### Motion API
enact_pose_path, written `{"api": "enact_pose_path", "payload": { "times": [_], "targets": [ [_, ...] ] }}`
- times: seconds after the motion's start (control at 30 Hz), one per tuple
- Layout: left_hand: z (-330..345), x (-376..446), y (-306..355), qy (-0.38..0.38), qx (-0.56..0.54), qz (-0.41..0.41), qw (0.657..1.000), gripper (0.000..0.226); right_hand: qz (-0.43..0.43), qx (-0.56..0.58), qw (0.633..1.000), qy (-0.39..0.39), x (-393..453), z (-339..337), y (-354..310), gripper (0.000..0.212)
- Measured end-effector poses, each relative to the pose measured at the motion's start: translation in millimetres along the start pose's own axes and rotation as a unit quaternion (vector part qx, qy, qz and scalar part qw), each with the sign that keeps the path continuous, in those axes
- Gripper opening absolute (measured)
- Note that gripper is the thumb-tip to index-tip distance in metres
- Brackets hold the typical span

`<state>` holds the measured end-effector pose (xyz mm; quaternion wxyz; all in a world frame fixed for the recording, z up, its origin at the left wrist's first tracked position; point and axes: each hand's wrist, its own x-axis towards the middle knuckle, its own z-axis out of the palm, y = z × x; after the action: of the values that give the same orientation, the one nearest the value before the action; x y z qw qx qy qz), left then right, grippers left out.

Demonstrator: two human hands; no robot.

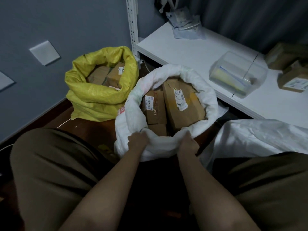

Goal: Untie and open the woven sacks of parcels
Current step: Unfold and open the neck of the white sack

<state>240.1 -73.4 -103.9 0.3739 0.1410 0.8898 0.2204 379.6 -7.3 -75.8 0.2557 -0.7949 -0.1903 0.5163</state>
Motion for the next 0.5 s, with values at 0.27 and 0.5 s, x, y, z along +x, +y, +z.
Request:
{"api": "enact_pose_path", "payload": {
  "times": [0.27, 0.5],
  "targets": [
    [21, 13, 26, -0.08, 0.093, -0.07, 0.99, 0.072, -0.08, -0.365, 0.927, -0.006, 9, 30, 0, 0.071],
    [32, -15, 16, 0.106, -0.116, 0.039, 0.987, 0.081, -0.197, -0.106, 0.975, -0.007, 11, 19, 30, 0.03]
  ]
}}
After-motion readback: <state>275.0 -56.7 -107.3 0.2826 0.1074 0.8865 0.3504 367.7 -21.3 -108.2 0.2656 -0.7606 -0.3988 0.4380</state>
